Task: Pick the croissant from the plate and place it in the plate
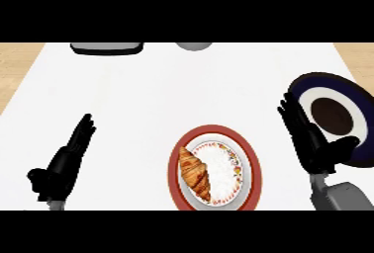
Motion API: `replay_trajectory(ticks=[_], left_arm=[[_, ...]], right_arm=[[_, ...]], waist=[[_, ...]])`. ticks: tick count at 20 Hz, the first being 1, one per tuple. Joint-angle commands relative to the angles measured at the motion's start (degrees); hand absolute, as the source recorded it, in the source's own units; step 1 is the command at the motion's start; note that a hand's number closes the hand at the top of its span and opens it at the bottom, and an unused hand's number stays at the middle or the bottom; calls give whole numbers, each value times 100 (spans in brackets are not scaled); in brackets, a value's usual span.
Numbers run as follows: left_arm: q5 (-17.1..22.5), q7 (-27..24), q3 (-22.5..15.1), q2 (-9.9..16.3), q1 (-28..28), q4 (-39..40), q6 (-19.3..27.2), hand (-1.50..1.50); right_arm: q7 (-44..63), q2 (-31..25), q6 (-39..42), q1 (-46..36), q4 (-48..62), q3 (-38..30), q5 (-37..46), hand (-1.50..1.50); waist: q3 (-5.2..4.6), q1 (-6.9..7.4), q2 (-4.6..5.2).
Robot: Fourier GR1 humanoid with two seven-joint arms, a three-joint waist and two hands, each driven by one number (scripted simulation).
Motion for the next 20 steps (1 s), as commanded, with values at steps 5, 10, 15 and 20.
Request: replay_trajectory(ticks=[5,10,15,20], left_arm=[[-29,523,64,25,-678,113,5,0],[327,1291,257,17,-934,136,-39,0],[237,1219,367,8,-1239,651,-204,0],[182,1404,465,-129,-1418,743,-86,0]], right_arm=[[136,-264,1849,-1704,-533,1672,912,150],[-1568,172,1001,-2125,372,1774,2469,-150],[-2865,-203,2099,-2324,1518,2263,2980,-150],[-2848,-154,1934,-2951,1919,2571,4037,-150]], waist=[[83,641,185],[112,349,191],[100,211,183],[95,142,136]])
